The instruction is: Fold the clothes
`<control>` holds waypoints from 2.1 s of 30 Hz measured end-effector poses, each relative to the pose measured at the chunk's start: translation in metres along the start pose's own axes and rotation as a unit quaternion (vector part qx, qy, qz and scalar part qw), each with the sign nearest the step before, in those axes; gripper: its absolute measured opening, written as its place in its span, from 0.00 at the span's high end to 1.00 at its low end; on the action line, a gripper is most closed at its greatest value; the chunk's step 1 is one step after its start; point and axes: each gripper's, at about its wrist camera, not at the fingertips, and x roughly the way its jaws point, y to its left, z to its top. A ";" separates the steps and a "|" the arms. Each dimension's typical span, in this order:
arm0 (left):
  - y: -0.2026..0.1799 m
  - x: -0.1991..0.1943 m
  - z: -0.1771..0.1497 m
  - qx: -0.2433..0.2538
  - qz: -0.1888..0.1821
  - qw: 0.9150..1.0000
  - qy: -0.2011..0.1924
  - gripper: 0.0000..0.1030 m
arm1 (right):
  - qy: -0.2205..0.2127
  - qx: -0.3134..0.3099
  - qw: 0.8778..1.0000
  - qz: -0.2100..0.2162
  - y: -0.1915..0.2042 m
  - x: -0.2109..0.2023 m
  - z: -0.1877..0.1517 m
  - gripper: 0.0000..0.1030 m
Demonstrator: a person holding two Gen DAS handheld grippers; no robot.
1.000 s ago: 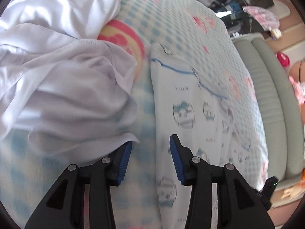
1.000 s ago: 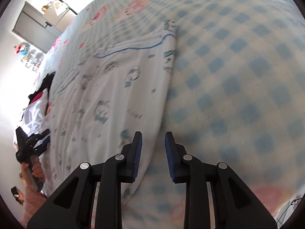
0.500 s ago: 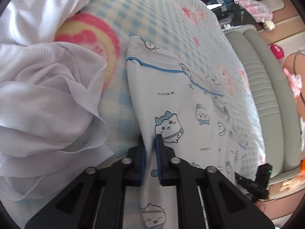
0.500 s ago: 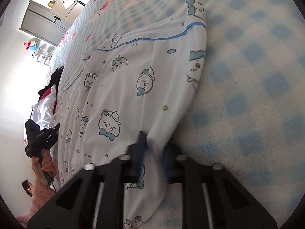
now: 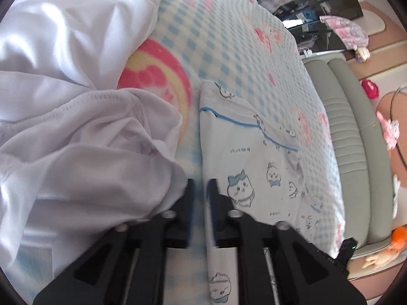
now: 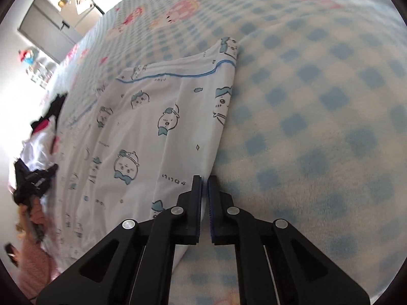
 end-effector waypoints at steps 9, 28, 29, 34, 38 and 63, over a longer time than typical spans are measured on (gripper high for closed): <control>-0.022 0.043 0.026 0.011 -0.016 0.999 0.026 0.59 | 0.027 0.040 0.997 0.061 0.001 0.039 0.033 0.71; -0.025 0.045 0.036 0.068 0.078 0.993 0.051 0.93 | 0.011 -0.036 0.998 -0.053 0.018 0.037 0.040 0.99; -0.022 0.041 0.036 0.062 0.067 0.995 0.050 0.91 | 0.015 -0.035 0.998 -0.046 0.016 0.038 0.039 0.99; -0.023 0.007 0.057 0.061 0.048 0.997 -0.016 0.47 | -0.009 -0.042 0.998 -0.038 0.016 0.002 0.045 0.91; -0.032 0.028 0.076 0.077 0.072 0.994 0.004 0.46 | -0.027 -0.074 0.997 -0.010 0.040 -0.022 0.060 0.88; -0.045 0.055 0.075 0.130 0.077 0.988 0.043 0.90 | 0.127 -0.231 0.964 0.023 0.254 0.180 0.134 0.78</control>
